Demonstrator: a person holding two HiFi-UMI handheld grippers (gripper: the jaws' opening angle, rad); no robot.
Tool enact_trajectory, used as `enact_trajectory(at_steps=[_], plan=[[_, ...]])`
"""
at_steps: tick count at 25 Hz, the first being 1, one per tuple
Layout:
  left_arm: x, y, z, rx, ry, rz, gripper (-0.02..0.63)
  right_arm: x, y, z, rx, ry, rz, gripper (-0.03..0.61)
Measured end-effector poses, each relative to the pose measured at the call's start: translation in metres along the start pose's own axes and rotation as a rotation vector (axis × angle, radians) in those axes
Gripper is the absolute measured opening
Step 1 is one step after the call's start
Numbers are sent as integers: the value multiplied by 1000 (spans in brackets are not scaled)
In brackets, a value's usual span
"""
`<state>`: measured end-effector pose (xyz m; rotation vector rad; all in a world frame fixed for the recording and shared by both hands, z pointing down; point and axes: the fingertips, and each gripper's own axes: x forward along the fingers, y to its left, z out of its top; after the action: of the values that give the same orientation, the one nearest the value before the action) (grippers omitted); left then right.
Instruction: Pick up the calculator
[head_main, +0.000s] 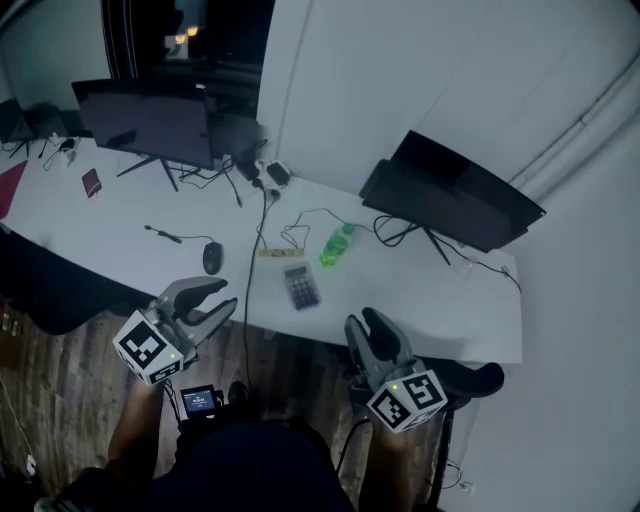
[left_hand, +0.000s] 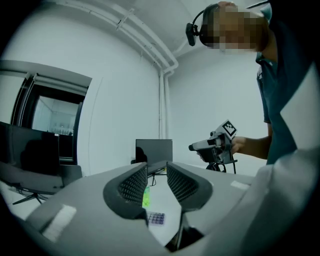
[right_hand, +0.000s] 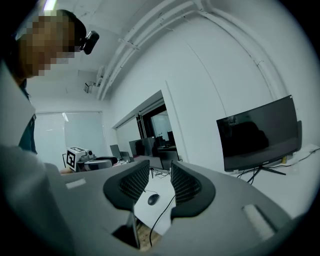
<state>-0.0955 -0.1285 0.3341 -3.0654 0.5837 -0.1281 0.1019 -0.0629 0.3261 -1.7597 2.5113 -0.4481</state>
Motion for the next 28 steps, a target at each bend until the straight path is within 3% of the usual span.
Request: enact_trajectory(at_steps=[15,28], plan=[[18,54,-14,-36,-13,-65,117,53,1,1,-4,7,-38,121],[81,78,-51,-97,72,4,117,112,-58,-15,33,92,91,121]])
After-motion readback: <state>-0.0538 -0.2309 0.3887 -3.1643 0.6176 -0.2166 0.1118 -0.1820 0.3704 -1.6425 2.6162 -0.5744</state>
